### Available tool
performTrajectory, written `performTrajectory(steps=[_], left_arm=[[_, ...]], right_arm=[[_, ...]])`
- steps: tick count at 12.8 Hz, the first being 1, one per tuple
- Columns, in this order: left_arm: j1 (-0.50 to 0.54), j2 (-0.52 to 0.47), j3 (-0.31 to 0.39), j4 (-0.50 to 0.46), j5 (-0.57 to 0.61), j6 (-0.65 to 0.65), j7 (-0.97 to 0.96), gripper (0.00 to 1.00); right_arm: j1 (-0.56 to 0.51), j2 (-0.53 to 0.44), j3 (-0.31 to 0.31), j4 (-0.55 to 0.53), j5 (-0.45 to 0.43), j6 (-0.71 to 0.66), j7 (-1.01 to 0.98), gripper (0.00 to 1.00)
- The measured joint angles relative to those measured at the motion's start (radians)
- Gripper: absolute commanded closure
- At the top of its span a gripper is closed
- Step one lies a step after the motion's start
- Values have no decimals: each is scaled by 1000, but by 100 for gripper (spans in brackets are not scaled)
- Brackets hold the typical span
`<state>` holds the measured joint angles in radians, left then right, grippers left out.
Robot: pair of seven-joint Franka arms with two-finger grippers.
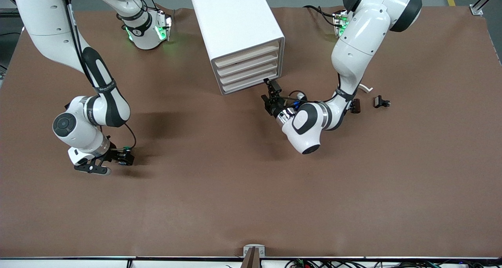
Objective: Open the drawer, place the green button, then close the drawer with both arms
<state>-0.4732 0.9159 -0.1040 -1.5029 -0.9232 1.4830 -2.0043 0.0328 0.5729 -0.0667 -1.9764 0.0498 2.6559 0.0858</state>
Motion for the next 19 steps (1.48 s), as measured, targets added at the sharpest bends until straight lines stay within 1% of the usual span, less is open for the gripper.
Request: performTrajectory(steps=[1, 2, 4, 5, 6, 7, 8, 10, 11, 12, 14, 15, 17, 18, 19], left_arm=[[-12, 3, 0, 1, -1, 0, -34, 10], [-27, 5, 0, 1, -7, 0, -66, 17], [-54, 12, 0, 7, -39, 0, -122, 18], [-68, 17, 0, 11, -46, 0, -138, 19], [-78, 22, 0, 17, -49, 0, -148, 24], [-85, 26, -1, 20, -50, 0, -154, 25], [-93, 30, -1, 23, -50, 0, -155, 30], [-105, 37, -1, 24, -50, 0, -156, 32], [-109, 41, -1, 24, -50, 0, -156, 40], [-115, 46, -1, 24, -50, 0, -156, 44], [-125, 52, -1, 26, -50, 0, -156, 58], [-128, 53, -1, 27, -50, 0, -157, 63], [-132, 56, -1, 27, -50, 0, -157, 80], [-133, 57, -1, 28, -50, 0, -157, 94], [-133, 57, -1, 29, -54, -5, -157, 100]], right_arm=[[0, 2, 0, 0, 0, 0, 0, 0], [0, 5, 0, 0, 0, 0, 0, 4], [0, 10, 0, 0, 0, -1, 0, 77], [0, 11, 0, 0, 0, -2, 0, 100], [0, 11, 0, 0, 0, -4, 0, 100], [0, 11, 0, 0, 0, -7, 0, 100], [0, 11, 1, 0, 0, -12, 0, 100], [0, 11, 1, 0, 0, -13, 1, 100], [0, 11, 1, 0, 0, -13, 1, 100], [1, 11, 1, 2, 0, -15, 1, 100], [2, 4, 5, 11, 1, -57, 5, 100], [6, -9, 7, 27, 2, -107, 27, 100], [37, -60, 11, 76, 2, -258, 139, 100], [63, -89, 13, 103, 2, -338, 212, 100], [91, -115, 15, 127, 2, -405, 284, 100]])
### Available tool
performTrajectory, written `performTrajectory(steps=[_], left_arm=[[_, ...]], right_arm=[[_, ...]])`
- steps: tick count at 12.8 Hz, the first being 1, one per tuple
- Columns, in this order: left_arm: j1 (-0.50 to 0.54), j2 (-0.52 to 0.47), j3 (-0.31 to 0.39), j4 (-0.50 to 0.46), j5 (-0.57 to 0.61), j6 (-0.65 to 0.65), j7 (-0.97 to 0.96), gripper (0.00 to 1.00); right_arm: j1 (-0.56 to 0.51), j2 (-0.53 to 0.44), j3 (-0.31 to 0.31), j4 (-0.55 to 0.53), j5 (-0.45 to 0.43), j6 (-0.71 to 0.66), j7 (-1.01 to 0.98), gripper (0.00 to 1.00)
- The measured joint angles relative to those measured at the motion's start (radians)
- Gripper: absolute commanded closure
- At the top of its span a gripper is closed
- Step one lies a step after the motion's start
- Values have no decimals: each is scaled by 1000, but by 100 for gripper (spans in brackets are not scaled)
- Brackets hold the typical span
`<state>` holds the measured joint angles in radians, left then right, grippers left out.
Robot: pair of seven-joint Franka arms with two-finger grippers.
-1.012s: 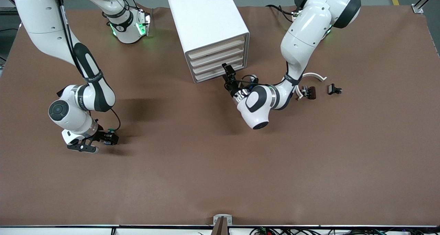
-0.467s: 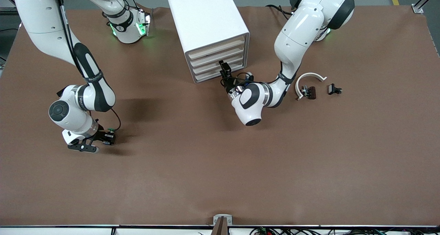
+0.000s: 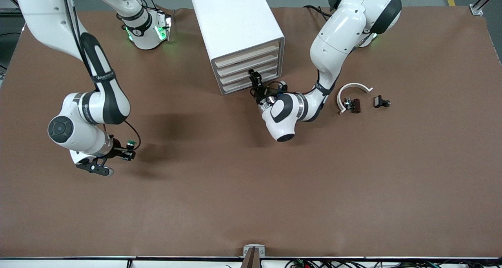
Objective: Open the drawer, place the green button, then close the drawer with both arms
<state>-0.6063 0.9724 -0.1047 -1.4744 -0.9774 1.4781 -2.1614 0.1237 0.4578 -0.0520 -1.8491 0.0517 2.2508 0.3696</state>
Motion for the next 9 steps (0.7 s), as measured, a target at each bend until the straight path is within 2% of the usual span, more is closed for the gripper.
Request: performTrajectory(steps=[3, 9], left_arm=[[1, 0, 4, 6, -4, -10, -17, 100], [10, 0, 49, 41, -4, -12, -17, 100]], right_arm=[[70, -35, 2, 42, 0, -96, 164, 100], [153, -34, 3, 57, 0, -106, 348, 100]])
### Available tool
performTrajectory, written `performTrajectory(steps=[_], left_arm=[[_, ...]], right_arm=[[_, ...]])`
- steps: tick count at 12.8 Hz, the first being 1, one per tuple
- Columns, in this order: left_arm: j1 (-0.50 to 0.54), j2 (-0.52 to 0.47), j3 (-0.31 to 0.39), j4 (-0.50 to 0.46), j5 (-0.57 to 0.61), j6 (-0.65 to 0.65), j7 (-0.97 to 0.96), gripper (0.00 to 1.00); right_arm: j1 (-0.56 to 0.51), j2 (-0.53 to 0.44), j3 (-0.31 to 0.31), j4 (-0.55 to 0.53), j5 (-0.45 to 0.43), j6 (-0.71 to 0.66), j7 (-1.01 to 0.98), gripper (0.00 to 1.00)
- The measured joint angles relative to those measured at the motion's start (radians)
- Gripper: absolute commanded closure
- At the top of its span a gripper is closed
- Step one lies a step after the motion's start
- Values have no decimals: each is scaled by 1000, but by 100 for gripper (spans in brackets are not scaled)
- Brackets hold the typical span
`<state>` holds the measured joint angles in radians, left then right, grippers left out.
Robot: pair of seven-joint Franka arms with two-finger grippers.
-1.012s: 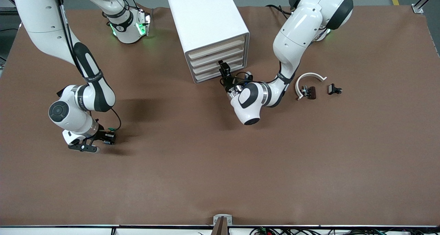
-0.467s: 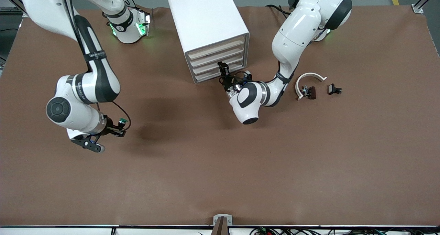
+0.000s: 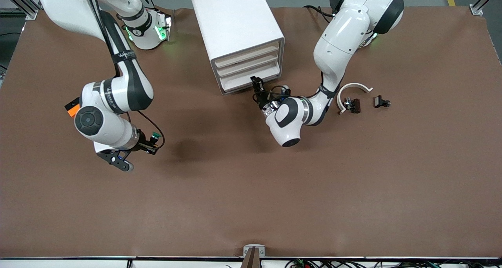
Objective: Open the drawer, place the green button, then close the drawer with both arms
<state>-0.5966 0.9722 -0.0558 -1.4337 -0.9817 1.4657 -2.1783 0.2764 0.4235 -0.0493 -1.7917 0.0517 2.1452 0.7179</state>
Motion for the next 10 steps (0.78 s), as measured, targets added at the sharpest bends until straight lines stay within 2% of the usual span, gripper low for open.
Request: performTrajectory(steps=[6, 8, 10], left_arm=[[34, 1, 35, 42, 0, 13, 0, 100], [59, 1, 36, 52, 0, 18, 0, 98], [76, 2, 36, 61, 0, 23, 4, 90]], right_arm=[[61, 0, 0, 18, 0, 0, 121, 100], [82, 0, 0, 22, 0, 0, 162, 100], [116, 0, 1, 23, 0, 0, 221, 100]])
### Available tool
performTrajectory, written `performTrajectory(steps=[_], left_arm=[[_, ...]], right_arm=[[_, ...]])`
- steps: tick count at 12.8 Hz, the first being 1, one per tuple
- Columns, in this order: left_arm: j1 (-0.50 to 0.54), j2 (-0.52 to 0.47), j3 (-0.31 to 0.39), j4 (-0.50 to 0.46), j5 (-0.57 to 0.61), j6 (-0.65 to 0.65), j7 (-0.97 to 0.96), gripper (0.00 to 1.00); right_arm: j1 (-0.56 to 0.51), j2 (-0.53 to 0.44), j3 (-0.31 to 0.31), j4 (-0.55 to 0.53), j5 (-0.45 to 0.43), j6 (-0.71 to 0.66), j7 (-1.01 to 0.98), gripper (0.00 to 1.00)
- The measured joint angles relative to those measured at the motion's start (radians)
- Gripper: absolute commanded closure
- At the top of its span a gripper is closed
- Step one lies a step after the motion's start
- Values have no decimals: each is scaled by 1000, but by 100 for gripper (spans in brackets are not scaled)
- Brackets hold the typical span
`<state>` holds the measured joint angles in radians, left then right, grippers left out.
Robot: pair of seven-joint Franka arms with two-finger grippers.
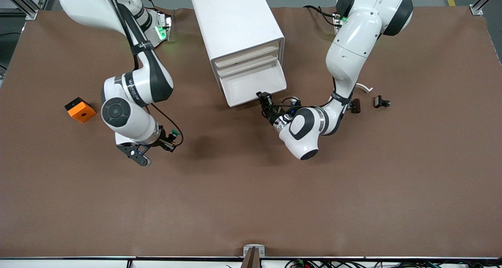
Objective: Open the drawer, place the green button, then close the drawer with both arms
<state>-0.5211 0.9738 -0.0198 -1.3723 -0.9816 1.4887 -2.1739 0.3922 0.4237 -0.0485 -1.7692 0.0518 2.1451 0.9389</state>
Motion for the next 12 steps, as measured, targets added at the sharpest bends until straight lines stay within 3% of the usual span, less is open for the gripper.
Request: performTrajectory(steps=[3, 4, 5, 9, 12], left_arm=[[6, 2, 0, 9, 0, 26, 7, 55], [6, 3, 2, 16, 0, 44, 8, 11], [6, 3, 6, 25, 0, 51, 10, 0], [6, 4, 45, 83, 0, 53, 14, 0], [5, 1, 124, 145, 0, 52, 37, 0]], right_arm=[[65, 0, 1, 12, 1, 0, 101, 100], [89, 0, 2, 20, 1, 0, 130, 100], [113, 0, 2, 26, 1, 0, 159, 100], [206, 0, 11, 35, 1, 0, 252, 100], [288, -1, 19, 49, 2, -1, 311, 100]])
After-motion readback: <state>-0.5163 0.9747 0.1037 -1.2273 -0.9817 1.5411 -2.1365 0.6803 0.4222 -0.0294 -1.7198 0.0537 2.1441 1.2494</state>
